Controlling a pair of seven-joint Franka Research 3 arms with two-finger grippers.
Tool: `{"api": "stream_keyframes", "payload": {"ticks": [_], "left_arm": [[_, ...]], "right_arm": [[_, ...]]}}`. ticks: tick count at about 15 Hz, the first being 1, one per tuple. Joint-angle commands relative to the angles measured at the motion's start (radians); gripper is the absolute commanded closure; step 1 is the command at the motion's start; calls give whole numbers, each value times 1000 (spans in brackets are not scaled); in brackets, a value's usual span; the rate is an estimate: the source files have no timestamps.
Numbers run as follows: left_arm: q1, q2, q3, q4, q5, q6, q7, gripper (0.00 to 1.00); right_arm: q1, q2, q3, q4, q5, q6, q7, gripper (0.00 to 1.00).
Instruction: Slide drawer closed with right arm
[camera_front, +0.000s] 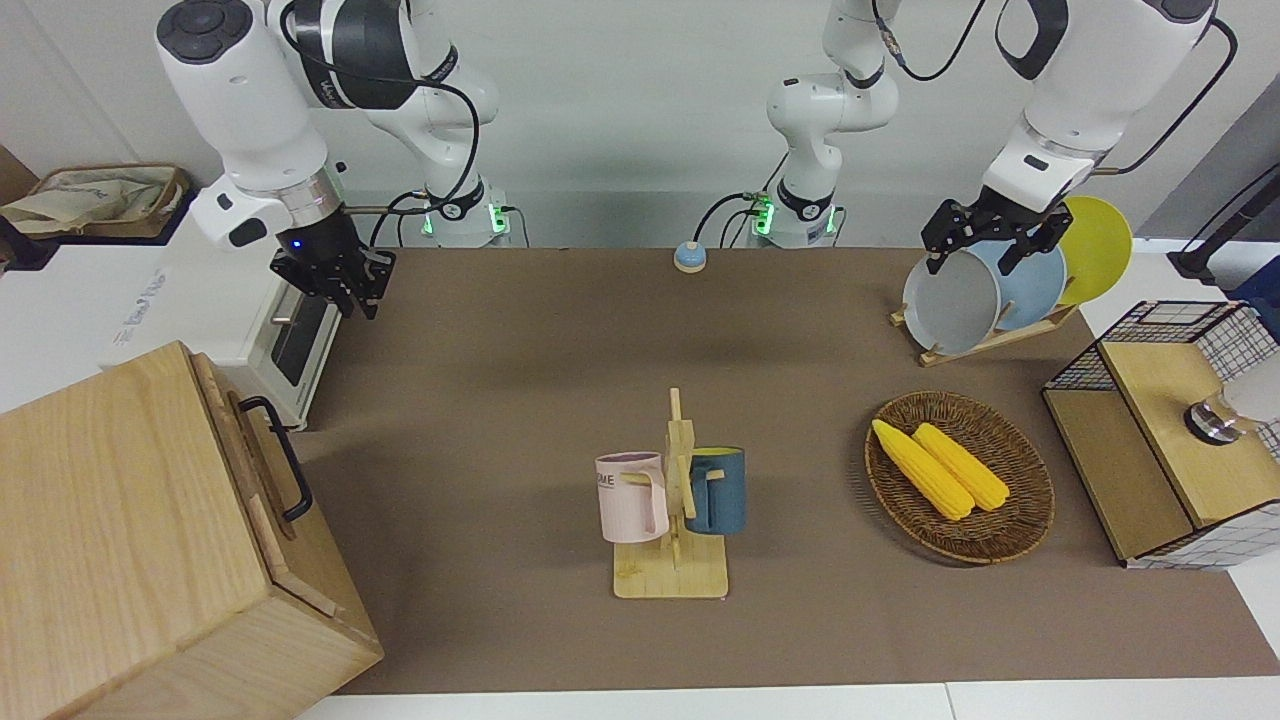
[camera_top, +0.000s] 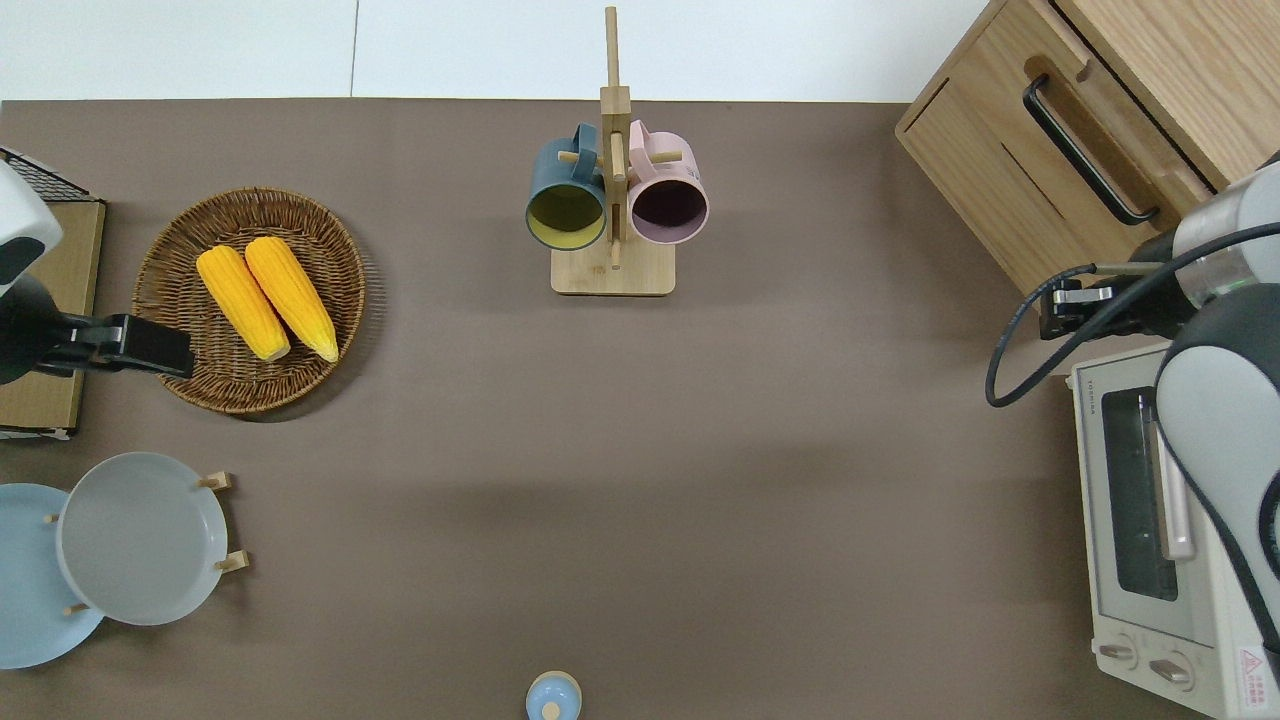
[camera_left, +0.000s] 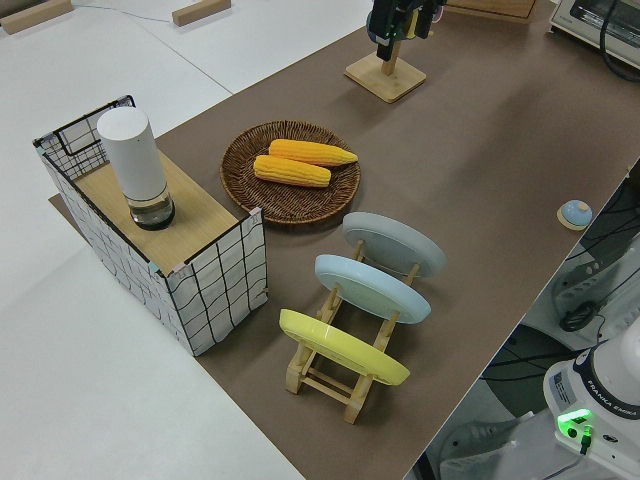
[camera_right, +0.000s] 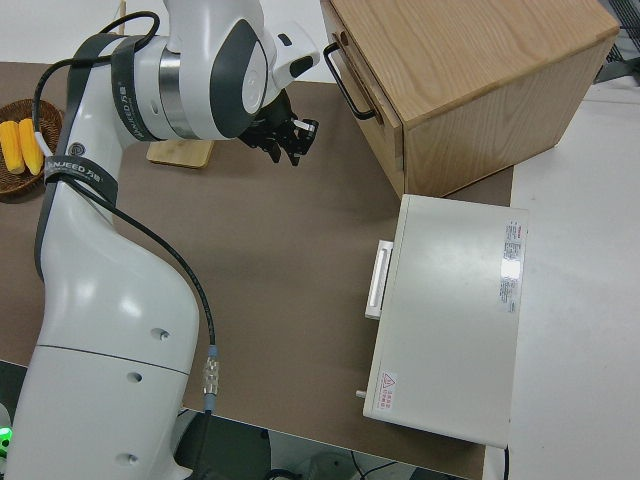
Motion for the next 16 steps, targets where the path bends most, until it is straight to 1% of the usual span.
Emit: {"api": "stream_keyframes", "payload": {"ticks": [1,2,5,9,10,11,12,16], "left_arm": [[-7,-4,0,9,18,-18,-10,7],[-7,-4,0,10,18,-18,-10,7],[-7,-4,0,9,18,-18,-10,7],[-7,-4,0,10,18,-18,-10,7],[-7,-4,0,10,18,-18,-10,7],[-7,-4,0,10,18,-18,-10,7],[-7,-4,0,10,18,-18,-10,7],[-7,-4,0,10,18,-18,-10,7]], "right_arm": [[-5,-19,12,-19,-30,11,-3,15],[-5,-14,12,-11,-30,9,-5,13],[-3,-13,14,-5,-27,11,-5,13],[-2,-10,17,-4,-29,12,-6,13],[0,-2,18,1,-29,11,-9,13],[4,1,18,18,-27,11,-9,13],[4,4,18,25,-26,9,-11,13],[11,4,18,30,-19,-9,-16,13]]}}
